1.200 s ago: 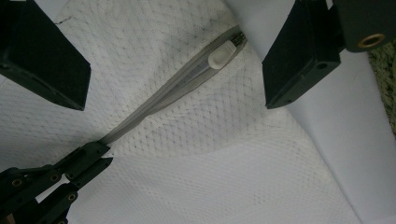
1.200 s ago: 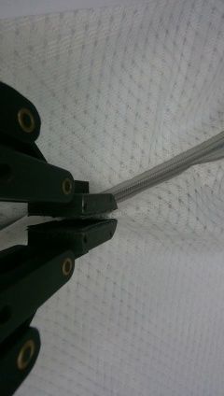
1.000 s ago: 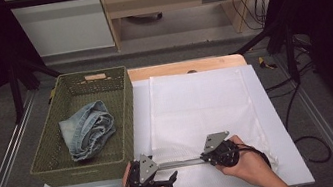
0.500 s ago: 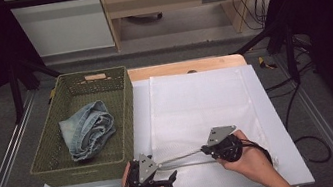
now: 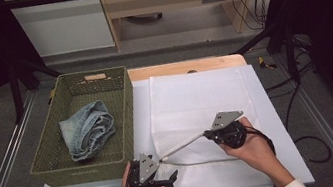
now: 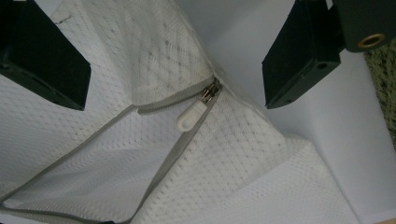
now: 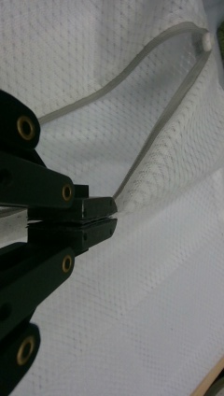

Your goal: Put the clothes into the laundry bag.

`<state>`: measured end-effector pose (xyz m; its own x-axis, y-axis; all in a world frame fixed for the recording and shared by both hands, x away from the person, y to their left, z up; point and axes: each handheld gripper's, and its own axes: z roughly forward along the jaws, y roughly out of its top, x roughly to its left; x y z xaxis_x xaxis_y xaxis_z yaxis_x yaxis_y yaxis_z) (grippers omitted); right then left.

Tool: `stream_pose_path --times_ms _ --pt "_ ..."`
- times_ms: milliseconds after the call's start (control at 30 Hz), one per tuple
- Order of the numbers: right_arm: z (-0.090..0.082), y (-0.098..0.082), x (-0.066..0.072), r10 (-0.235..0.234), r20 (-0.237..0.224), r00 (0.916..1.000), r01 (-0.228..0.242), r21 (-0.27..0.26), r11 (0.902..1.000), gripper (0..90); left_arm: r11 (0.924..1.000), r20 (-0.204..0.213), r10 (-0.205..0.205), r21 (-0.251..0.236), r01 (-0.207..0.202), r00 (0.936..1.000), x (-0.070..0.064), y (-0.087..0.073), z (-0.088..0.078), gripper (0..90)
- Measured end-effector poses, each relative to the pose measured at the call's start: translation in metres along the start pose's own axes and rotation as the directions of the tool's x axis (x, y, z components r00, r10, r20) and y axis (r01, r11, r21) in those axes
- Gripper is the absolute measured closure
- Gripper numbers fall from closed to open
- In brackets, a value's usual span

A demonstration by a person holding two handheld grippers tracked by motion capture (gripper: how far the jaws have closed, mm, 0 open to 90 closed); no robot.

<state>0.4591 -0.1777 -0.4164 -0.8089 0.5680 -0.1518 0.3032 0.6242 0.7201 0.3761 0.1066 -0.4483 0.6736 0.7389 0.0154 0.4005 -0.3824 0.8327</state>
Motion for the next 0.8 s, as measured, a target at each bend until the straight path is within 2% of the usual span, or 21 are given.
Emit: stream_pose_path --times_ms 133,300,433,700,800 --pt "-0.006 0.007 -0.004 0.009 -0.003 1.0 -0.009 -0.044 0.999 89.2 0.9998 -0.001 0.018 0.006 -0.018 0.9998 -0.004 0.002 0.001 8.1" --pt "-0.014 0.017 -0.006 -0.004 0.004 1.0 0.004 -0.081 0.9967 89.2 0.9996 -0.002 0.028 0.007 -0.028 0.9996 -0.006 0.002 0.0 8.0" --pt "-0.019 0.023 -0.006 -0.008 0.017 0.9998 0.01 -0.102 0.9948 89.2 0.9997 -0.005 0.024 0.004 -0.024 0.9997 -0.005 0.003 -0.001 8.0" --pt "-0.028 0.029 -0.005 -0.016 0.035 0.9993 0.022 -0.176 0.9841 89.2 0.9998 -0.009 0.02 -0.002 -0.02 0.9998 -0.002 0.004 -0.003 8.0" --pt "-0.028 0.031 -0.005 -0.013 0.032 0.9994 0.019 -0.182 0.983 89.1 0.9998 -0.01 0.022 0.0 -0.022 0.9997 -0.003 0.004 -0.003 8.0"
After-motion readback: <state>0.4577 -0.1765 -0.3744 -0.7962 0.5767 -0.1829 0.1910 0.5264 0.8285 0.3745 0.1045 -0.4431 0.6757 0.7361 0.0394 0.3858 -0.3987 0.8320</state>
